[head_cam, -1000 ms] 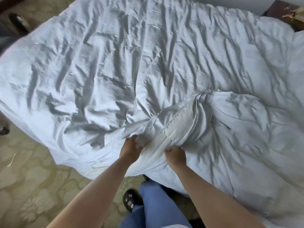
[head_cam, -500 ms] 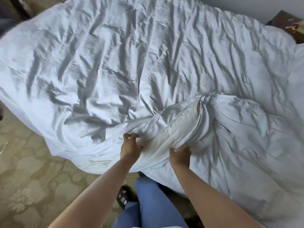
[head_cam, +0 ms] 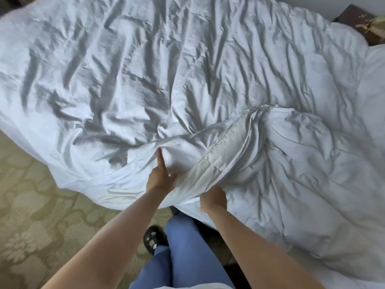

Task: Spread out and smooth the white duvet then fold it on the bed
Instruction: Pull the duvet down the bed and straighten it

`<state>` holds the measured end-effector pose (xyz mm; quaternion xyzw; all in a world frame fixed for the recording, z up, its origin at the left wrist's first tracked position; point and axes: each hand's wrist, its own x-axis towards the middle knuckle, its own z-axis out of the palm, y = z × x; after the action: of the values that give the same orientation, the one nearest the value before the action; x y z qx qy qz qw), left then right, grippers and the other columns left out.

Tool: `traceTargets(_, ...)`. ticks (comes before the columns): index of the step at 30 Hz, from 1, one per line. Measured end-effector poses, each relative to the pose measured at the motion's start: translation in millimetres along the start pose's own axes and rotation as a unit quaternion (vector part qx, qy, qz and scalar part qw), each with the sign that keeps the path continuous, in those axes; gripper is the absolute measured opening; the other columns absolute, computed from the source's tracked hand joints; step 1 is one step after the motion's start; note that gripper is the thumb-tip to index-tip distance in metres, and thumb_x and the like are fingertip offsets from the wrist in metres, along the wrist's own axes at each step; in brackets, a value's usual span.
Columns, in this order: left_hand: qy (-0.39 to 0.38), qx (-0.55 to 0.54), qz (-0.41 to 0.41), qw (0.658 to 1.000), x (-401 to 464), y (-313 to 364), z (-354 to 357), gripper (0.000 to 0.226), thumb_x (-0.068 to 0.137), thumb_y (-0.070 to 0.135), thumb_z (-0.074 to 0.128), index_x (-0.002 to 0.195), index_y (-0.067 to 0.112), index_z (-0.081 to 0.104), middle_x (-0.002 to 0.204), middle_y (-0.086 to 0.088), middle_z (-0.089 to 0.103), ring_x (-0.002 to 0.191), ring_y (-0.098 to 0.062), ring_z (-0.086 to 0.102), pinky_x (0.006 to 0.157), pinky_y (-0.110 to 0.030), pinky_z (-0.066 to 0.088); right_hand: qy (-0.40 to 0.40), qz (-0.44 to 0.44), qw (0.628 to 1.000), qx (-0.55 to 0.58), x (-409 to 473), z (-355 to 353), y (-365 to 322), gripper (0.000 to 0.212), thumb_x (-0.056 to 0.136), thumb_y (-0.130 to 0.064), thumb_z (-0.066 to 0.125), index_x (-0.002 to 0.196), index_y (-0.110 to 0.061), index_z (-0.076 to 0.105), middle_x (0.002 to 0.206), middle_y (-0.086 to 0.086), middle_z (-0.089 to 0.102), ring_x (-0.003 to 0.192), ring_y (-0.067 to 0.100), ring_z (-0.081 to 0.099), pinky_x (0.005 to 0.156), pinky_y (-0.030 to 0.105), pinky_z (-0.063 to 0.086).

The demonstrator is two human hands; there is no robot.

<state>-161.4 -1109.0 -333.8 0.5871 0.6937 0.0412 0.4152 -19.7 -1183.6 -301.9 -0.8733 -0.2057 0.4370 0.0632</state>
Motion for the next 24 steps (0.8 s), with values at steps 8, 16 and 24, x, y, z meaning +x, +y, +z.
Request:
traceTargets(8, 0.054, 0.050, -0.044, 0.996, 14, 5, -20, 0.027, 0.094, 0.028, 0.047, 0.113, 0.012, 0.056, 0.100, -0.009, 0.053, 0.084, -0.033, 0.053, 0.070, -0.039, 0.042, 0.061, -0.207, 0.976, 0.014, -61, 2, -22, 0.033, 0.091, -0.011, 0.041, 0.059, -0.013, 0.034, 0.067, 0.004, 0.051, 0.069, 0.024, 0.043, 0.062, 0.031, 0.030)
traceTargets(16, 0.204, -0.013, 0.239, 0.949, -23, -11, -63, 0.025, 0.091, 0.018, 0.038, 0.091, 0.001, 0.056, 0.091, -0.014, 0.058, 0.082, -0.035, 0.055, 0.069, -0.037, 0.040, -0.016, -0.336, 0.941, 0.033, -29, -15, -56, 0.035, 0.092, -0.012, 0.052, 0.059, -0.011, 0.041, 0.073, 0.002, 0.046, 0.079, 0.016, 0.046, 0.066, 0.026, 0.029)
traceTargets(24, -0.080, 0.155, 0.148, 0.974, -39, -8, -29, 0.054, 0.084, 0.034, 0.064, 0.127, 0.014, 0.038, 0.129, -0.001, 0.047, 0.119, -0.021, 0.046, 0.091, -0.031, 0.042, -0.080, -0.406, 0.875, -0.251, -7, -14, -66, 0.046, 0.094, -0.012, 0.044, 0.139, -0.020, 0.045, 0.145, 0.001, 0.045, 0.134, 0.019, 0.040, 0.107, 0.031, 0.035)
